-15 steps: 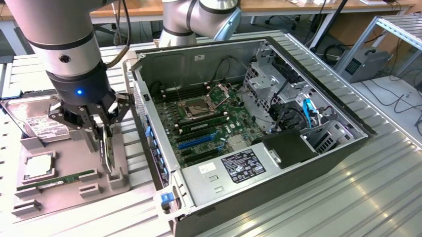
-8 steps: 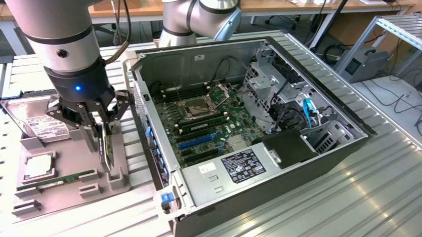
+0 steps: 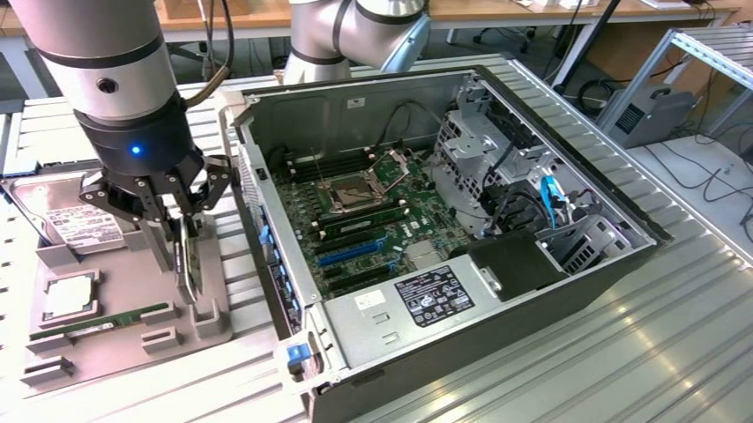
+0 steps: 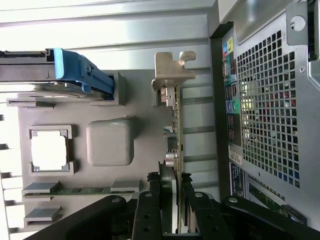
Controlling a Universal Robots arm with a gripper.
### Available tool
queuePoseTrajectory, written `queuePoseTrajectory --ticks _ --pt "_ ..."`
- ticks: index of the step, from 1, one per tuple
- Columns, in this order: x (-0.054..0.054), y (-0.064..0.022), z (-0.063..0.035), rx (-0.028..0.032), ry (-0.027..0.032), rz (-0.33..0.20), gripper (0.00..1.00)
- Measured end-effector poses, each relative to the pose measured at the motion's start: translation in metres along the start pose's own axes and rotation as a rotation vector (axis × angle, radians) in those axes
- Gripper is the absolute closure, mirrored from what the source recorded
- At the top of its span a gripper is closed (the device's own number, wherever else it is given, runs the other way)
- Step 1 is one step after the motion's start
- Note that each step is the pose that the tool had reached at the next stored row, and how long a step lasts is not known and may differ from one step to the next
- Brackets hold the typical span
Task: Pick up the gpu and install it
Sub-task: 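Pick up the gpu and move the gpu toward the slot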
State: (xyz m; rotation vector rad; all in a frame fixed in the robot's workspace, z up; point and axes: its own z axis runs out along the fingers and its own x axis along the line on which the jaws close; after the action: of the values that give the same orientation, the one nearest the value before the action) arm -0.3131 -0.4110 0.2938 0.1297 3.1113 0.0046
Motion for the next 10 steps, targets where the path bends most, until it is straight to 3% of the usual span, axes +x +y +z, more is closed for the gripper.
queuePoseTrajectory --ticks 10 --pt "0.000 0.0001 -0.0120 -0.0001 -0.0001 0.000 0.73"
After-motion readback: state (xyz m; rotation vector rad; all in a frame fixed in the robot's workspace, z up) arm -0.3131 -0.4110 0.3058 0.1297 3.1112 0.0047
